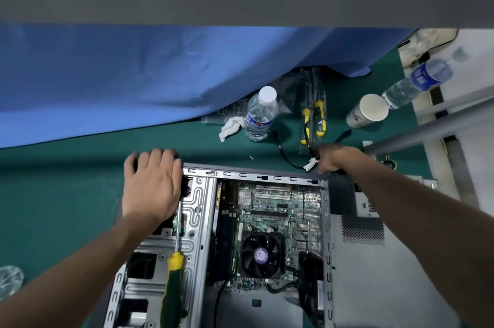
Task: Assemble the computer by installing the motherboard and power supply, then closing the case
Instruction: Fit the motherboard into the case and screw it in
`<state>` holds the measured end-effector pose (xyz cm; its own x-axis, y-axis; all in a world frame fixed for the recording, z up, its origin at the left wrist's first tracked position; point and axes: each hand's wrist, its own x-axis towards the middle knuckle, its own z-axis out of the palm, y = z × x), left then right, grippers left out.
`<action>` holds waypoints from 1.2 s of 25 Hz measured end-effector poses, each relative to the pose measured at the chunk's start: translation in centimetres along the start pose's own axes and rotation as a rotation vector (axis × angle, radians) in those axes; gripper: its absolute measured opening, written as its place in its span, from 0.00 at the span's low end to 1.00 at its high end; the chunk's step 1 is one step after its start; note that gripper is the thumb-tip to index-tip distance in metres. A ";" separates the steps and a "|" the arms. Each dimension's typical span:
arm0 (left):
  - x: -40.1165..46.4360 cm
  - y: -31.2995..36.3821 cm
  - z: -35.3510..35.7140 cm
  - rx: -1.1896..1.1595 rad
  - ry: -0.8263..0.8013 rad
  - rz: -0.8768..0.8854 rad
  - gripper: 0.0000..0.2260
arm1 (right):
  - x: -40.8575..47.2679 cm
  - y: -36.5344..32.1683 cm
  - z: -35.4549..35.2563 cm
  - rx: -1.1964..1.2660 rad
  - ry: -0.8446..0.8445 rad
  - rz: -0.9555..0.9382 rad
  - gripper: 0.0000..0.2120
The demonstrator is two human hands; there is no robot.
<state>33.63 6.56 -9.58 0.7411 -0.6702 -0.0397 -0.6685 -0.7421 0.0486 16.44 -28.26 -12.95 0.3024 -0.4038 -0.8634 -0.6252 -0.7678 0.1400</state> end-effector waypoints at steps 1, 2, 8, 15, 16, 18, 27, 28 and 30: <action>0.0 0.0 0.0 0.005 -0.007 -0.001 0.19 | 0.3 0.2 0.2 -0.010 0.051 -0.010 0.22; 0.0 0.0 0.0 0.007 -0.013 -0.005 0.19 | 0.6 0.3 0.5 -0.024 0.122 -0.022 0.21; 0.0 -0.1 0.2 0.008 -0.011 -0.006 0.20 | 1.2 -0.3 0.8 0.096 0.181 -0.079 0.28; 0.0 -0.2 0.4 0.004 0.001 -0.005 0.18 | 1.5 -1.5 0.6 0.284 -0.007 -0.050 0.45; 0.0 -0.2 0.4 0.003 0.006 -0.003 0.19 | 1.6 -1.7 0.7 0.292 0.055 -0.033 0.45; 0.0 -0.2 0.5 0.003 0.009 0.000 0.19 | 1.6 -2.2 0.8 0.284 0.149 0.007 0.42; -0.1 -0.3 0.8 -0.003 0.027 0.009 0.19 | 2.4 -4.2 -0.2 0.262 0.202 0.093 0.25; 0.0 -0.4 0.9 -0.006 0.033 0.010 0.19 | 2.6 -4.4 -0.4 0.260 0.212 0.058 0.17; 0.2 -0.5 1.0 -0.006 0.028 0.016 0.19 | 2.1 -4.1 -0.4 0.294 0.220 0.032 0.11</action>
<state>34.05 6.76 -10.57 0.7317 -0.6815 -0.0112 -0.6801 -0.7310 0.0552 19.96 -26.19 -15.15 0.4064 -0.5471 -0.7318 -0.8074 -0.5899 -0.0074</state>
